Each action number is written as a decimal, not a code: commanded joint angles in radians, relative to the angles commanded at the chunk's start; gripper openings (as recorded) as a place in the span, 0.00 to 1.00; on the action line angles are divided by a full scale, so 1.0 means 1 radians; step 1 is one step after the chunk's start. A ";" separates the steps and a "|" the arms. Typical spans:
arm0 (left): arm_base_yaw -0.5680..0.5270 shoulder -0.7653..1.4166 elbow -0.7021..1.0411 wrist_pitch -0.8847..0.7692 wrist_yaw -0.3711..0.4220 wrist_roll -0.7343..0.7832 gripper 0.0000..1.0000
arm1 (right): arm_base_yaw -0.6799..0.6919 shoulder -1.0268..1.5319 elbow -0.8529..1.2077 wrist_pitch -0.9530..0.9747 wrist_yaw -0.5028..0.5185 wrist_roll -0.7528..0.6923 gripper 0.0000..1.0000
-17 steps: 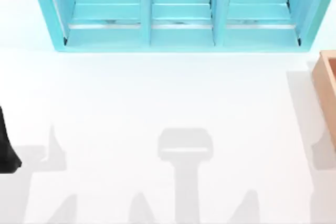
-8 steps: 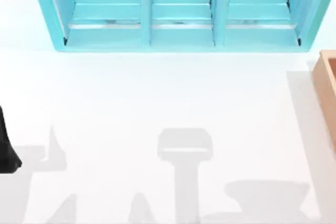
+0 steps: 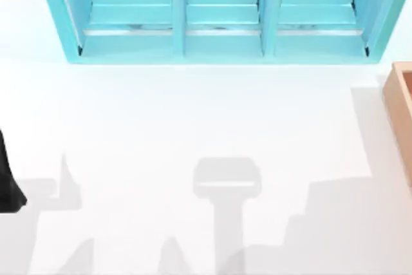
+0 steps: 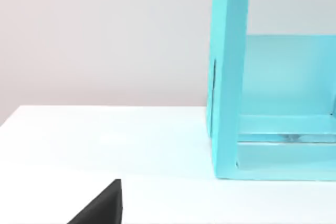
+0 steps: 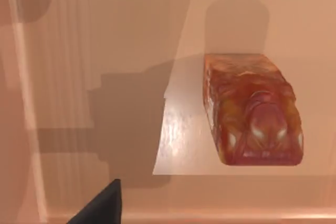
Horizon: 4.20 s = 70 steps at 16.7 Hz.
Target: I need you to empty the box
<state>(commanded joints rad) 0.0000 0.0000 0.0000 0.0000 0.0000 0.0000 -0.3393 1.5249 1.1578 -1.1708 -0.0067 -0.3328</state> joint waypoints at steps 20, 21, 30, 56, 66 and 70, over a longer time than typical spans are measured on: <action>0.000 0.000 0.000 0.000 0.000 0.000 1.00 | -0.006 0.158 -0.237 0.360 0.001 0.000 1.00; 0.000 0.000 0.000 0.000 0.000 0.000 1.00 | -0.006 0.165 -0.246 0.376 0.001 0.001 1.00; 0.000 0.000 0.000 0.000 0.000 0.000 1.00 | -0.006 0.168 -0.249 0.382 0.001 0.001 0.62; 0.000 0.000 0.000 0.000 0.000 0.000 1.00 | -0.121 0.049 -0.017 0.068 -0.013 -0.030 0.00; 0.000 0.000 0.000 0.000 0.000 0.000 1.00 | -0.012 0.028 0.146 -0.151 0.001 -0.006 0.00; 0.000 0.000 0.000 0.000 0.000 0.000 1.00 | 0.020 0.065 0.170 -0.141 0.001 0.029 0.00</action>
<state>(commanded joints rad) 0.0000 0.0000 0.0000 0.0000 0.0000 0.0000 -0.3190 1.5901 1.3282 -1.3123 -0.0058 -0.3036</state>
